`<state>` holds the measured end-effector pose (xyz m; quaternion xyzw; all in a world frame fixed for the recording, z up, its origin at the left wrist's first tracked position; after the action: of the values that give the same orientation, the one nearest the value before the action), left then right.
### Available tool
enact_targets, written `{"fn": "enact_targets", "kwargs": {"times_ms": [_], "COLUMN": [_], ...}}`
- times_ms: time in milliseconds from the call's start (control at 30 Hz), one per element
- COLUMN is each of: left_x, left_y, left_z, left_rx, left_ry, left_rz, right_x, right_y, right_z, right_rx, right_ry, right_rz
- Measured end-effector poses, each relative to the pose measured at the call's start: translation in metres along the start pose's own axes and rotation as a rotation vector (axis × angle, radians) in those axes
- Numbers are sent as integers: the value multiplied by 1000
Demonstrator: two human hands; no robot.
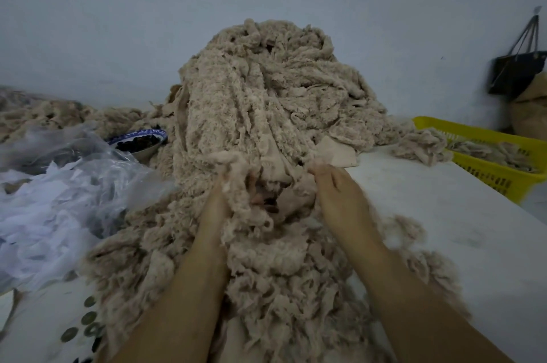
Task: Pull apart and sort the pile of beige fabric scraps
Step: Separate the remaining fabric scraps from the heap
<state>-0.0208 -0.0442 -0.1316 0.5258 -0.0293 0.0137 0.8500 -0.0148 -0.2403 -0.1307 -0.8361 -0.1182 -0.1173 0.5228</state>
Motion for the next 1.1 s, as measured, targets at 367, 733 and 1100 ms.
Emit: {"fn": "enact_targets", "kwargs": {"times_ms": [367,733,1100], "left_x": [9,-17,-14], "left_y": [-14,-18,-28], "left_z": [9,34,31], "left_rx": [-277,616,1006], "left_ry": [-41,-341,-538], "left_rz": [23,-80,-174], "right_x": [-3,9,18], "right_y": [-6,11,24], "right_z": [26,6,3], "right_rx": [307,839,1025], "right_ry": [-275,-150,134], "right_rz": [-11,208,253]}}
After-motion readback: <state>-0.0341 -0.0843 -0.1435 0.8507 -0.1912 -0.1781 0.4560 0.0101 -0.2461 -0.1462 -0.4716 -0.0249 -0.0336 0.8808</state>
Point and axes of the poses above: each hand's wrist, its own x-axis towards the middle knuckle, its own z-axis out of the palm, y = z × x, the point moved 2 cm from there along x, towards the middle knuckle, and after that the axes turned 10 degrees about -y, right-handed, at the moved point
